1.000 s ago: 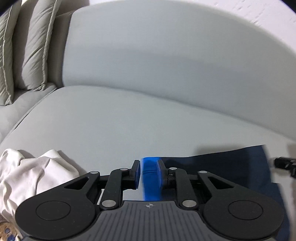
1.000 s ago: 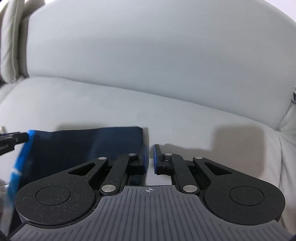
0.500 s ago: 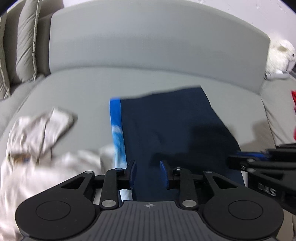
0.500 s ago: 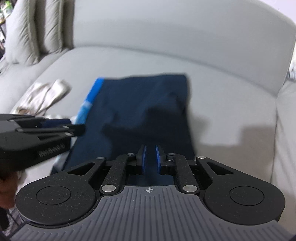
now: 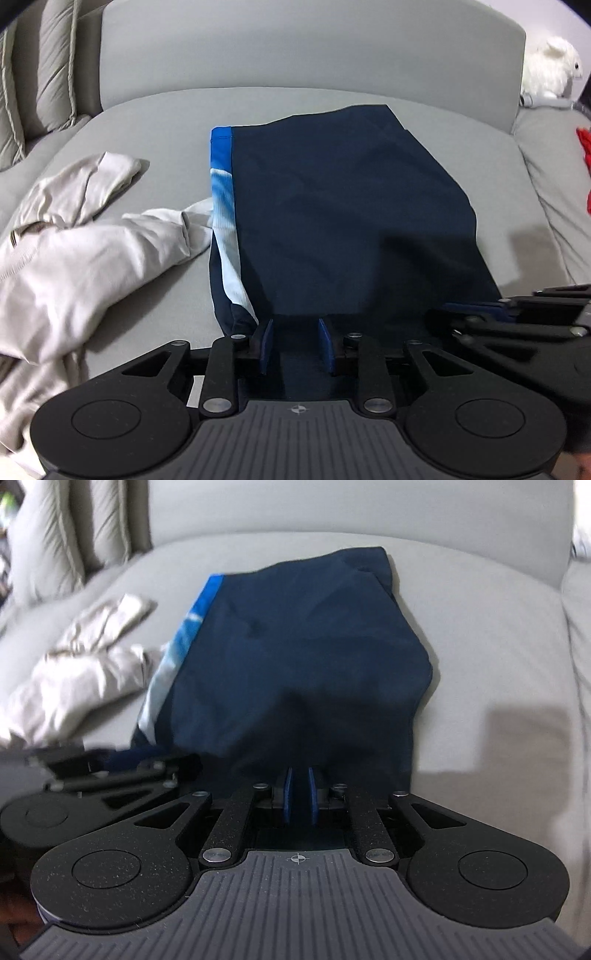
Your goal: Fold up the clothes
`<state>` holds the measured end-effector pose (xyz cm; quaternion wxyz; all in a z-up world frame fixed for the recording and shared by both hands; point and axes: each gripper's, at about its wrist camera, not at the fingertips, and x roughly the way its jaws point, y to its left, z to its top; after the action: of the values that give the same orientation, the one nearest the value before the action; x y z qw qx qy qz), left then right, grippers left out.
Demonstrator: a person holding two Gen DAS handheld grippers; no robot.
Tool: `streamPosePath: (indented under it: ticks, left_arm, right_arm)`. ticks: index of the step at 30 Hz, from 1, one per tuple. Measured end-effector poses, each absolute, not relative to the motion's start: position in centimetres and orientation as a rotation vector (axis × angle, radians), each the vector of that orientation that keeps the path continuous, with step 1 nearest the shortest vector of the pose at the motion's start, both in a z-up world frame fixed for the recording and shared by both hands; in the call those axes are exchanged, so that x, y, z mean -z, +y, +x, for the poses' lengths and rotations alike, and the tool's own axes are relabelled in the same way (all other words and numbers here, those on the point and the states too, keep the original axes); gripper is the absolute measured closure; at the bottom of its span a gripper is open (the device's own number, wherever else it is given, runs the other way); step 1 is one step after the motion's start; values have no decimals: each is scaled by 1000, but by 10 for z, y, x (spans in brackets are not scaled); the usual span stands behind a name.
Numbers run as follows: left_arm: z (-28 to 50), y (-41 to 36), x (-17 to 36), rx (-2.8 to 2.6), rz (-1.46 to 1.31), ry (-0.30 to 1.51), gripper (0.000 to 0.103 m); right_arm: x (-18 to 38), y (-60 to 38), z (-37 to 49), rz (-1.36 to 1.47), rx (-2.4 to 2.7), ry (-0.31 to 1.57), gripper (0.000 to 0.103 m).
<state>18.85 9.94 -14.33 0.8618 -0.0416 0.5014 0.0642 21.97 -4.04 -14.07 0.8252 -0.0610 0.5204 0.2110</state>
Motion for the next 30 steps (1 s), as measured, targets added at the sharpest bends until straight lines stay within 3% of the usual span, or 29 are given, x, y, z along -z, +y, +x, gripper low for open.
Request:
streamPosePath:
  ticks: [4,13,21,26,30]
  left_arm:
    - [174,111,125,-133,-75,1028,78]
    - [116,119,91,-91,-314,968,80]
    - [80,78,105,-98,-176,1017,80]
    - [64,90,122,-138,-222,1050,70]
    - [54,98,112,-121,-235,1037,70]
  right_arm:
    - [131,-60,214,-218,-387,1120,89]
    - [85,-107,174,-4,-419,1035,84]
    - [92,-84,126,-13,-529,1058,84]
    - [108,-87,106,-50,-524,1094,87]
    - [102,-91,97,-72,-525,1081,87]
